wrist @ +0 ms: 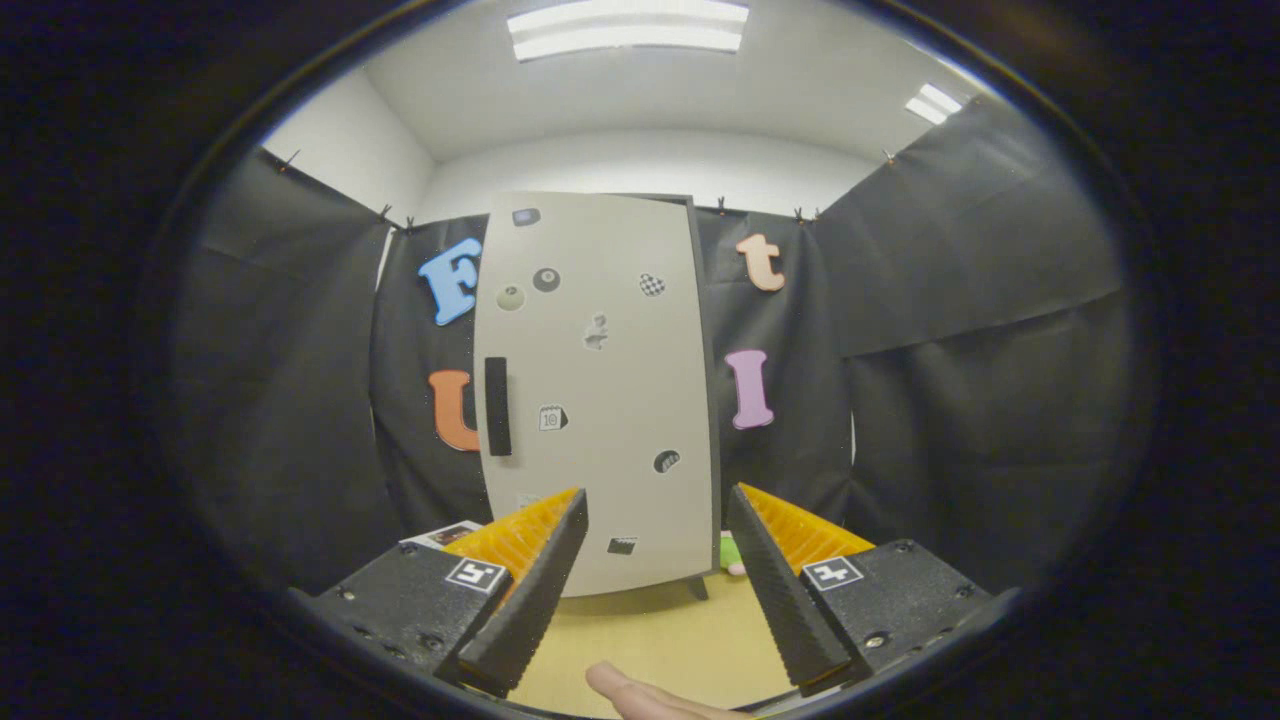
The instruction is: Open the shoe cabinet door, grab the shoes and put them into the shoe cabinet, then close the shoe cabinet door.
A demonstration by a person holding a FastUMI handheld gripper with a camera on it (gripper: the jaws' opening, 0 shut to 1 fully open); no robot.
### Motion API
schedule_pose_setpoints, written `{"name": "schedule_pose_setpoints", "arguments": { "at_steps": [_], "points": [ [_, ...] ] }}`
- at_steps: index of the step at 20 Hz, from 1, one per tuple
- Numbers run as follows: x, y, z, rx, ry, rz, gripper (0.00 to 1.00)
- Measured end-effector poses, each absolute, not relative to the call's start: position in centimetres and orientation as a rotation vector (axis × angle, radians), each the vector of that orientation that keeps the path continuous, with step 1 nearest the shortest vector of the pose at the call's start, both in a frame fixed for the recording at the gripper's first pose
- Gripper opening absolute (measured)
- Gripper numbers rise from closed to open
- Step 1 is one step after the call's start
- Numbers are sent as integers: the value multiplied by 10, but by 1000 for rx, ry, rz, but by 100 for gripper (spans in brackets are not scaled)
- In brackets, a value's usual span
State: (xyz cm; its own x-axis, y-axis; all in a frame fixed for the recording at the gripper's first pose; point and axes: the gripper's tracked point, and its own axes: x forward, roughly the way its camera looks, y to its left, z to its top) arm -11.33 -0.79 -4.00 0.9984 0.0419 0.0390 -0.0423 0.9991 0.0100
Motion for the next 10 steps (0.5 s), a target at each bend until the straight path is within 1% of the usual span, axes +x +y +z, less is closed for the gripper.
{"name": "schedule_pose_setpoints", "arguments": {
  "at_steps": [4, 10],
  "points": [
    [-118, 6, -39, -4, -57, 87, 95],
    [-117, 7, -41, 3, -52, 87, 95]
  ]
}}
